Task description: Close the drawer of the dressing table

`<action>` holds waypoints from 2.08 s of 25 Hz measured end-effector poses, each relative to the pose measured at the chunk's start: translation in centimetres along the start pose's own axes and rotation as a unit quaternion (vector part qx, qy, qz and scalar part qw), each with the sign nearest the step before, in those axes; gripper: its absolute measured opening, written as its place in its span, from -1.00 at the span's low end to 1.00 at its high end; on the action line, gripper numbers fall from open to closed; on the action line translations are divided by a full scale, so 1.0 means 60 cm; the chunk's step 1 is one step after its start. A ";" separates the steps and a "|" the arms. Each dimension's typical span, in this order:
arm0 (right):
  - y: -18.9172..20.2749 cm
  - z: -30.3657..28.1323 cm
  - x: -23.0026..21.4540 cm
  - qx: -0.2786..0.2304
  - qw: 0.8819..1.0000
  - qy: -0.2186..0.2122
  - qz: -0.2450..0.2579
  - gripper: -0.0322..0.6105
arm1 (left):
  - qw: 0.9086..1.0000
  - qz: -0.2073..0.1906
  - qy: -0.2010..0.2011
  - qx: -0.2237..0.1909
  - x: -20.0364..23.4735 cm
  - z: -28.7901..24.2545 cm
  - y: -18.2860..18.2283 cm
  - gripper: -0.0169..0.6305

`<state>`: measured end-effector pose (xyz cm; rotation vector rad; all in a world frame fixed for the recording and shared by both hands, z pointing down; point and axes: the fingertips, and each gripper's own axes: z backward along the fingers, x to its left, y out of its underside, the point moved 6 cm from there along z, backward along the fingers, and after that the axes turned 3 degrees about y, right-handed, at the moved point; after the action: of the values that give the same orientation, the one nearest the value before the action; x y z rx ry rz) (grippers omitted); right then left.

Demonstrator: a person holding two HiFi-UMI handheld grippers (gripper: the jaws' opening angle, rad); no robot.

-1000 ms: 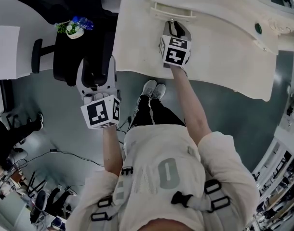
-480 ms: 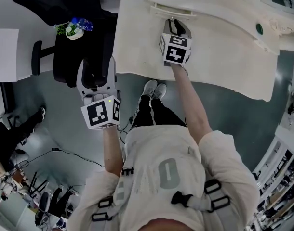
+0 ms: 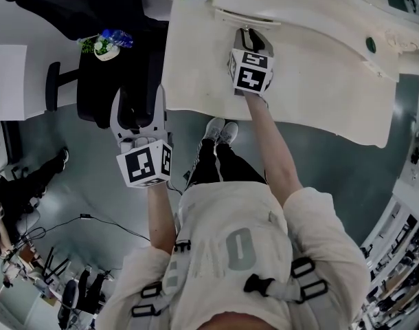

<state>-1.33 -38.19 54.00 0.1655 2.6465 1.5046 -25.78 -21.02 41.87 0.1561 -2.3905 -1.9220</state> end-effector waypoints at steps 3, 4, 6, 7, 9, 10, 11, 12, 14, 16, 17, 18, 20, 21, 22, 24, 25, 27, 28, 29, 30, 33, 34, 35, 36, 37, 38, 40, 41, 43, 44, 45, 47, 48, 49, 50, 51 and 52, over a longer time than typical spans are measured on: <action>-0.003 -0.004 -0.003 -0.002 1.000 0.000 0.001 -0.58 | 1.000 0.000 0.002 0.002 0.000 -0.007 0.002 -0.02; -0.003 -0.005 -0.004 -0.003 1.000 0.000 0.002 -0.58 | 1.000 -0.001 0.002 0.003 -0.001 -0.009 0.003 -0.02; -0.004 -0.007 -0.005 -0.003 1.000 -0.001 0.003 -0.58 | 1.000 -0.001 0.002 0.004 -0.001 -0.011 0.004 -0.02; -0.004 -0.008 -0.005 -0.004 1.000 -0.001 0.003 -0.58 | 1.000 0.000 0.002 0.004 -0.002 -0.012 0.004 -0.02; -0.004 -0.009 -0.005 -0.004 1.000 0.000 0.002 -0.58 | 1.000 -0.001 0.003 0.005 -0.002 -0.014 0.003 -0.02; -0.004 -0.010 -0.005 -0.005 1.000 0.001 0.002 -0.58 | 1.000 -0.001 0.004 0.005 -0.002 -0.015 0.004 -0.02; -0.004 -0.011 -0.004 -0.004 1.000 0.000 0.002 -0.58 | 1.000 -0.001 0.004 0.006 -0.001 -0.015 0.004 -0.02; -0.004 -0.012 -0.004 -0.004 1.000 0.000 0.003 -0.58 | 1.000 -0.002 0.004 0.006 0.000 -0.016 0.004 -0.02; -0.004 -0.014 -0.003 -0.004 1.000 0.000 0.005 -0.58 | 1.000 -0.002 0.003 0.007 0.000 -0.016 0.005 -0.02; -0.005 -0.013 -0.005 -0.006 1.000 0.000 0.007 -0.58 | 1.000 -0.002 0.003 0.008 -0.002 -0.016 0.005 -0.02; -0.006 -0.013 -0.006 -0.008 1.000 0.000 0.008 -0.58 | 1.000 -0.003 0.003 0.008 -0.002 -0.016 0.005 -0.02; -0.008 -0.014 -0.006 -0.009 1.000 0.000 0.007 -0.58 | 1.000 -0.003 0.003 0.008 -0.003 -0.016 0.005 -0.02; -0.011 -0.018 -0.008 -0.009 1.000 0.000 0.004 -0.58 | 1.000 -0.003 0.004 0.008 -0.004 -0.017 0.005 -0.02; -0.011 -0.020 -0.009 -0.008 1.000 0.000 0.002 -0.58 | 1.000 -0.003 0.004 0.009 -0.004 -0.018 0.005 -0.02; -0.012 -0.022 -0.009 -0.008 1.000 0.000 0.001 -0.58 | 1.000 -0.003 0.004 0.009 -0.004 -0.018 0.005 -0.02; -0.014 -0.026 -0.009 -0.009 1.000 0.001 -0.001 -0.58 | 1.000 -0.004 0.003 0.008 -0.004 -0.018 0.005 -0.02; -0.015 -0.027 -0.010 -0.010 1.000 0.001 -0.001 -0.58 | 1.000 -0.003 0.003 0.008 -0.003 -0.019 0.006 -0.02; -0.017 -0.031 -0.012 -0.011 1.000 0.002 0.001 -0.58 | 1.000 -0.003 0.002 0.009 -0.003 -0.019 0.008 -0.02; -0.019 -0.033 -0.012 -0.011 1.000 0.001 0.002 -0.58 | 1.000 -0.003 0.002 0.010 -0.003 -0.019 0.009 -0.02; -0.020 -0.035 -0.013 -0.011 1.000 0.001 0.004 -0.58 | 1.000 -0.003 0.002 0.011 -0.003 -0.019 0.009 -0.02; -0.022 -0.037 -0.013 -0.011 1.000 0.000 0.004 -0.58 | 1.000 -0.003 0.002 0.012 -0.003 -0.020 0.010 -0.02; -0.024 -0.041 -0.013 -0.012 1.000 0.001 0.007 -0.58 | 1.000 -0.002 0.002 0.013 -0.004 -0.022 0.012 -0.02; -0.024 -0.041 -0.013 -0.012 1.000 0.002 0.008 -0.58 | 1.000 -0.002 0.003 0.013 -0.005 -0.022 0.012 -0.02; -0.023 -0.041 -0.013 -0.013 1.000 0.002 0.009 -0.58 | 1.000 -0.002 0.003 0.013 -0.005 -0.023 0.012 -0.02; -0.023 -0.042 -0.013 -0.013 1.000 0.001 0.009 -0.58 | 1.000 -0.002 0.003 0.012 -0.006 -0.024 0.012 -0.02; -0.022 -0.042 -0.013 -0.014 1.000 0.001 0.009 -0.58 | 1.000 -0.002 0.003 0.012 -0.006 -0.025 0.012 -0.02; -0.022 -0.042 -0.013 -0.014 1.000 0.000 0.008 -0.58 | 1.000 -0.002 0.004 0.011 -0.007 -0.026 0.012 -0.02; -0.021 -0.042 -0.014 -0.016 1.000 -0.003 0.004 -0.57 | 1.000 -0.003 0.006 0.009 -0.010 -0.026 0.011 -0.02; -0.021 -0.042 -0.014 -0.016 1.000 -0.004 0.003 -0.57 | 1.000 -0.003 0.007 0.009 -0.011 -0.026 0.011 -0.02; -0.021 -0.041 -0.015 -0.016 1.000 -0.005 0.003 -0.57 | 1.000 -0.003 0.009 0.009 -0.012 -0.025 0.010 -0.02; -0.022 -0.041 -0.015 -0.016 1.000 -0.006 0.004 -0.57 | 1.000 -0.003 0.010 0.008 -0.013 -0.024 0.009 -0.02; -0.022 -0.041 -0.015 -0.016 1.000 -0.007 0.005 -0.56 | 1.000 -0.002 0.010 0.007 -0.013 -0.023 0.009 -0.02; -0.023 -0.040 -0.015 -0.015 1.000 -0.010 0.005 -0.56 | 1.000 -0.002 0.010 0.006 -0.013 -0.021 0.007 -0.02; -0.023 -0.040 -0.015 -0.014 1.000 -0.011 0.003 -0.56 | 1.000 -0.001 0.011 0.005 -0.014 -0.020 0.006 -0.02; -0.024 -0.039 -0.015 -0.014 1.000 -0.011 0.002 -0.56 | 1.000 -0.001 0.011 0.004 -0.014 -0.019 0.005 -0.02; -0.024 -0.038 -0.016 -0.015 1.000 -0.010 0.003 -0.55 | 1.000 -0.001 0.012 0.002 -0.014 -0.019 0.004 -0.02; -0.024 -0.036 -0.016 -0.015 1.000 -0.009 0.004 -0.55 | 1.000 -0.001 0.012 0.001 -0.014 -0.017 0.003 -0.02; -0.025 -0.032 -0.015 -0.016 1.000 -0.009 0.006 -0.55 | 1.000 -0.001 0.013 -0.001 -0.014 -0.016 0.001 -0.02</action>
<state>-0.79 -40.71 53.73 0.1922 2.6099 1.5399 -24.84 -21.84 42.17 0.1831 -2.3730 -1.9114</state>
